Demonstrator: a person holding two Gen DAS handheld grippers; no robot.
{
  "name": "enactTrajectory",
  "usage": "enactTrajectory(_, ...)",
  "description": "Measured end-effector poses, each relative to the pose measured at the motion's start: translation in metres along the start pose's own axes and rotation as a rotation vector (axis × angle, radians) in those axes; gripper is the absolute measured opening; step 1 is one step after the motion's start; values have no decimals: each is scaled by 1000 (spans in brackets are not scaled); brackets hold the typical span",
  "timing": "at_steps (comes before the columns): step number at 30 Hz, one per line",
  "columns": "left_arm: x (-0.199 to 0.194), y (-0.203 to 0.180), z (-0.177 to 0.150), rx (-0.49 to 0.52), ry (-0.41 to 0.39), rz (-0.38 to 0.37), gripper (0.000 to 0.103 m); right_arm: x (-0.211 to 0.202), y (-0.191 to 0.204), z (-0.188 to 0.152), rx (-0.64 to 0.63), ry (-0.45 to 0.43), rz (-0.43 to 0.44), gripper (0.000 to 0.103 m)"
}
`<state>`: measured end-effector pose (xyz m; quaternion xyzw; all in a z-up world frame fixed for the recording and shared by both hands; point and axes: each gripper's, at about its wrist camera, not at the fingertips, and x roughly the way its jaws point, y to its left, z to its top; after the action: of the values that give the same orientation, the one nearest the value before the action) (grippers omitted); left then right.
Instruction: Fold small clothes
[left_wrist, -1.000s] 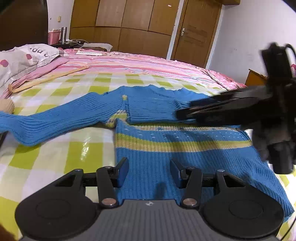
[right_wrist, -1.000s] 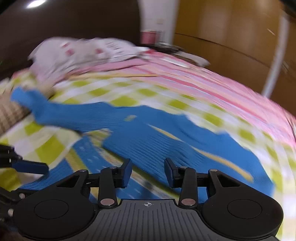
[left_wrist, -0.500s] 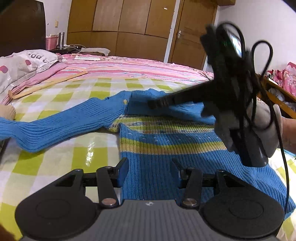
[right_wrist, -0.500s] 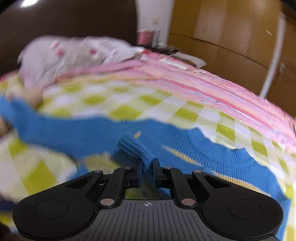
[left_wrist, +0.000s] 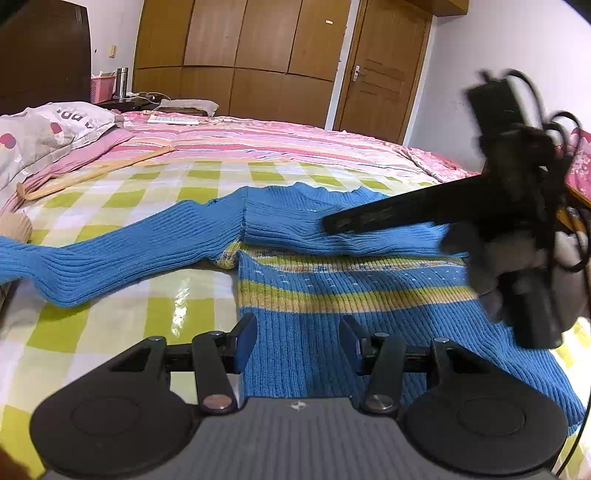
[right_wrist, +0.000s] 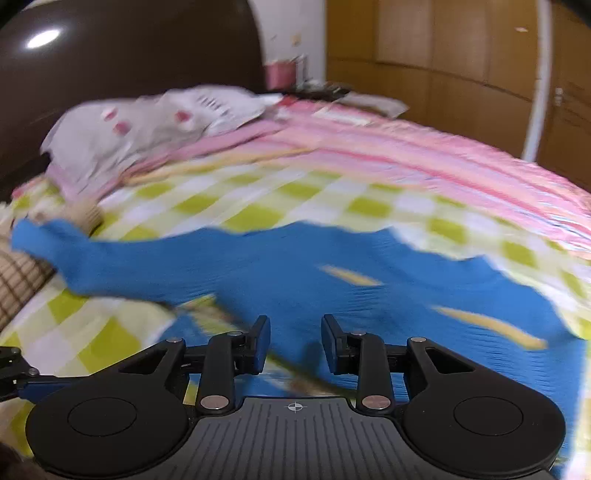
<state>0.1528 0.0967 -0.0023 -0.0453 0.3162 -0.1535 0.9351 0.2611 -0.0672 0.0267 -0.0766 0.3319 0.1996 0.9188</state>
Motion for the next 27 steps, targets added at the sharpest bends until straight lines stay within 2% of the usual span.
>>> enactTrajectory(4, 2, 0, 0, -4, 2, 5, 54, -4, -52, -9, 82, 14, -156, 30)
enactTrajectory(7, 4, -2, 0, 1, 4, 9, 54, 4, -95, -25, 182, 69, -289, 30)
enactTrajectory(8, 5, -2, 0, 0, 6, 11, 54, 5, -108, -29, 228, 89, -296, 30)
enactTrajectory(10, 6, -2, -1, 6, 11, 13, 54, 1, -119, -33, 270, 78, -278, 30)
enactTrajectory(12, 4, -2, 0, 15, 4, 24, 54, -6, -112, -30, 243, 57, -292, 30)
enactTrajectory(15, 0, 4, 2, 1, -12, 56, 54, -12, -94, -27, 196, 20, -257, 31)
enactTrajectory(18, -9, 23, 6, -83, -31, 107, 54, 1, -78, -27, 160, 88, -229, 31)
enactTrajectory(20, -17, 40, 6, -154, -46, 149, 54, -2, -65, -29, 114, 69, -248, 31)
enactTrajectory(24, -28, 75, 2, -254, -79, 286, 54, -17, -49, -29, 107, 29, -199, 32)
enactTrajectory(27, -28, 102, 0, -359, -92, 339, 54, -25, -37, -32, 81, 19, -180, 32)
